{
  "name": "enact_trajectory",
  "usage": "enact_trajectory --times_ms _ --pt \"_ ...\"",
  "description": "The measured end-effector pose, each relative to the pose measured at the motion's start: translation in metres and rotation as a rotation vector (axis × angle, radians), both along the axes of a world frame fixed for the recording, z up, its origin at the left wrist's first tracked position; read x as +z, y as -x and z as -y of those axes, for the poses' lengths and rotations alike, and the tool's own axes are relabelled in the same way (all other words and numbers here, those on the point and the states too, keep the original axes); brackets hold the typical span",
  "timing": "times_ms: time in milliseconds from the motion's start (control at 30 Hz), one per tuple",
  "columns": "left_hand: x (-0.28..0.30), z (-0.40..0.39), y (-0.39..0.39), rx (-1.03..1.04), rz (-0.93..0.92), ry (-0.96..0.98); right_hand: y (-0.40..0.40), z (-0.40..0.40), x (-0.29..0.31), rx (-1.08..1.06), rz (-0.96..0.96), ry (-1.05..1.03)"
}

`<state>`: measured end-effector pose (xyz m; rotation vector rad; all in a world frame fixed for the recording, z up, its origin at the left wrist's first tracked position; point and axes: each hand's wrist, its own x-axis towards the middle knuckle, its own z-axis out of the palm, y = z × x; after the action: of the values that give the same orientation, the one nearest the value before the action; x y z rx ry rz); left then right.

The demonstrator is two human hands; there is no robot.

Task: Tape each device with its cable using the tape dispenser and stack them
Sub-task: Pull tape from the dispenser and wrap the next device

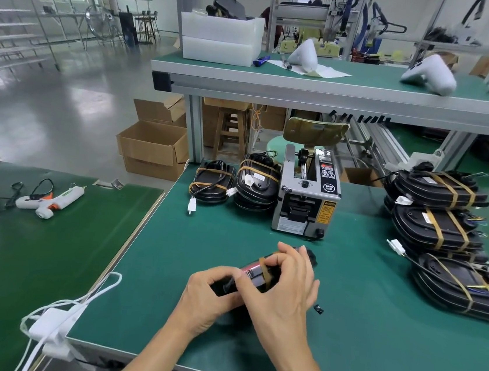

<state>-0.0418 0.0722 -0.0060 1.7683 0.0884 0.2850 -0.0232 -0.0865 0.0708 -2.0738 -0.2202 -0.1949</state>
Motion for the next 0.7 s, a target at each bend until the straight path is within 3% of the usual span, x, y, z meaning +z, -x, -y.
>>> enact_trajectory --times_ms 100,267,467,700 --pt "0.000 0.001 0.001 0.017 -0.005 -0.010 -0.003 0.003 0.010 0.011 -0.026 -0.015" --pt "0.001 -0.001 -0.001 0.005 0.009 0.023 -0.049 0.016 0.030 -0.151 0.029 -0.158" --pt "-0.001 -0.001 -0.001 0.001 0.005 0.038 -0.133 0.018 0.043 -0.308 -0.298 -0.068" --pt "0.000 0.000 -0.001 0.002 0.005 0.045 -0.166 0.008 0.036 -0.358 -0.408 -0.217"
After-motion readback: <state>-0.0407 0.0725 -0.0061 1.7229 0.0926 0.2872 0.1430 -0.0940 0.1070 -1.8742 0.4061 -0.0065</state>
